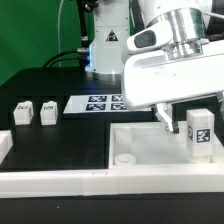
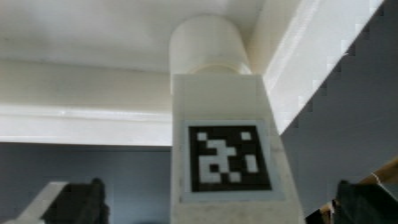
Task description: Assemble one leg
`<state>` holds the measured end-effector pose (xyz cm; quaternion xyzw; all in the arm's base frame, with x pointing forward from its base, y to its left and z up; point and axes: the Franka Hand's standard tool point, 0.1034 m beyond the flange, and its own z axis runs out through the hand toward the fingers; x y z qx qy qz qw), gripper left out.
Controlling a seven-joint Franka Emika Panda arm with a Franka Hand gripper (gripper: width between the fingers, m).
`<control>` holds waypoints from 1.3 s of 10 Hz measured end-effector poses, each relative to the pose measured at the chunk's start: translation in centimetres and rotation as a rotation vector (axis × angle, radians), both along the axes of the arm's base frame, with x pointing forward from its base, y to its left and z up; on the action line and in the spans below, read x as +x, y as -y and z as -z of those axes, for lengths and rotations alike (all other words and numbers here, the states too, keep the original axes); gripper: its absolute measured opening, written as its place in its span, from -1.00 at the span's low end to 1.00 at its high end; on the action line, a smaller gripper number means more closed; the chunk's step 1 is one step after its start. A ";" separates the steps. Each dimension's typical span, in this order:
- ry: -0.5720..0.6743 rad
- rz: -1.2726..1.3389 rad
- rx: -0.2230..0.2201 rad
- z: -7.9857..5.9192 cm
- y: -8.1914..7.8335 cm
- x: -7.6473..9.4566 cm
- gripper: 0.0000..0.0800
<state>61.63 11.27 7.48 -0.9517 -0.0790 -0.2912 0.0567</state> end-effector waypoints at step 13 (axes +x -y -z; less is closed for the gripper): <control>-0.604 -0.048 0.023 -2.5 -0.4 0.8 0.62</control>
Offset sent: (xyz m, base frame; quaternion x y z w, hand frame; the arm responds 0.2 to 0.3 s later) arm 0.0000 0.0000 0.0000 0.0000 0.0000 0.0000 1.0000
